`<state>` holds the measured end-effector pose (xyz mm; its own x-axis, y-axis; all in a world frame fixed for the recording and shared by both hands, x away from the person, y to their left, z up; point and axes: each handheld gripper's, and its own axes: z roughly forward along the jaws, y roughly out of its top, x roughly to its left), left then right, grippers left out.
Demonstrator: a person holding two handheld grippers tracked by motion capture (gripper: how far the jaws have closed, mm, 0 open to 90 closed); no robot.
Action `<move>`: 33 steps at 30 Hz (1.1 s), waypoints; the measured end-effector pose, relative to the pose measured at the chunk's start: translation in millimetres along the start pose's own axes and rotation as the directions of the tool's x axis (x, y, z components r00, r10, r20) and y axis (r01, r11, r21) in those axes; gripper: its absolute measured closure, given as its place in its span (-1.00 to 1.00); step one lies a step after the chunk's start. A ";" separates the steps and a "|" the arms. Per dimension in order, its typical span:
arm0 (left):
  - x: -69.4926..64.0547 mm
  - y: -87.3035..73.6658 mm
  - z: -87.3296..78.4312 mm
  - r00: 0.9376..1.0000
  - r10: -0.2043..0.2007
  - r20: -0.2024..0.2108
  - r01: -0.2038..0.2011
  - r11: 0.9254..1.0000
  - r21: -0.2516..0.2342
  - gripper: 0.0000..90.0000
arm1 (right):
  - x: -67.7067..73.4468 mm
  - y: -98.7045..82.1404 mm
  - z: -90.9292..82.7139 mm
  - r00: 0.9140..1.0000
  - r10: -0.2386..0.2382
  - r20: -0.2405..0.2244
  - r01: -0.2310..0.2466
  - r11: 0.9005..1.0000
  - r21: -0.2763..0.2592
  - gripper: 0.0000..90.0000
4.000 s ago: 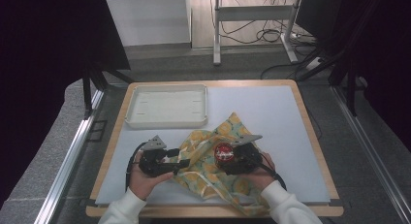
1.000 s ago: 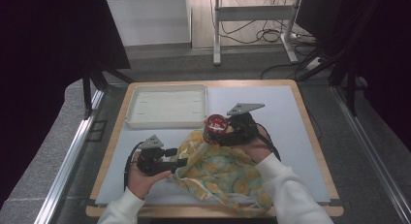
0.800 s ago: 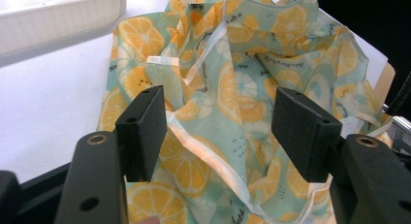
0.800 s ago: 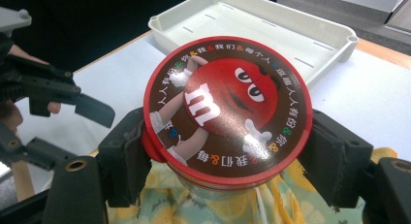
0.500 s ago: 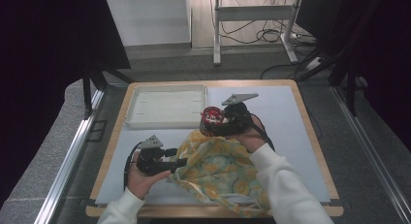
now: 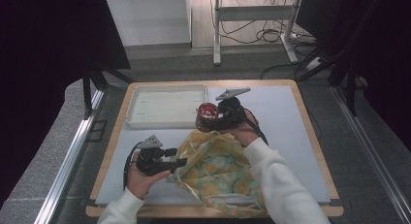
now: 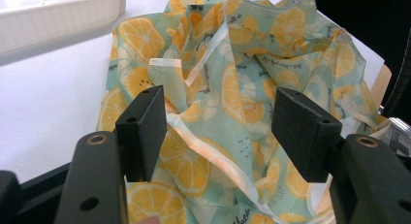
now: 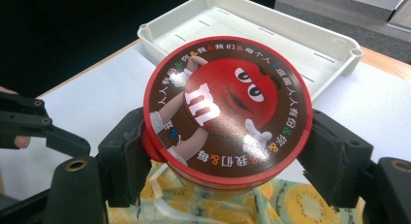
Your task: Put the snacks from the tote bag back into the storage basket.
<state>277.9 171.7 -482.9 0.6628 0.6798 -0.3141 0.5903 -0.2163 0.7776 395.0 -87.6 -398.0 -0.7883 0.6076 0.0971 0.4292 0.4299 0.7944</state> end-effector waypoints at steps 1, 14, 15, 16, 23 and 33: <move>0.0 -0.1 0.3 1.000 0.000 0.000 0.000 1.000 0.001 -0.16 | -0.4 1.1 1.4 1.000 -0.001 0.000 0.001 1.000 -0.001 -0.43; 0.3 -0.4 1.0 1.000 0.002 0.002 -0.002 1.000 0.006 -0.16 | -7.7 12.6 21.9 1.000 -0.002 0.009 0.002 1.000 0.024 -0.43; 0.3 -0.4 1.0 1.000 0.002 0.002 -0.002 1.000 0.006 -0.16 | -8.5 13.5 23.8 1.000 -0.003 0.012 0.002 1.000 0.027 -0.43; 0.4 -0.5 1.1 1.000 0.001 0.002 -0.001 1.000 0.006 -0.16 | -9.1 14.4 25.9 1.000 -0.003 0.012 0.002 1.000 0.028 -0.43; 0.9 -0.7 0.7 1.000 -0.001 0.005 0.001 1.000 0.004 -0.16 | -12.1 19.5 40.2 1.000 -0.005 0.016 0.004 0.999 0.044 -0.43; 0.9 -0.7 0.1 1.000 -0.003 0.008 0.003 1.000 0.001 -0.16 | -17.7 24.9 60.3 1.000 0.003 0.030 -0.005 0.998 0.066 -0.43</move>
<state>278.1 172.4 -483.9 0.6645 0.6749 -0.3208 0.5928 -0.2148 0.7761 446.2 -47.4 -416.1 -0.7731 0.6291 0.0814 0.4616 0.4700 0.7523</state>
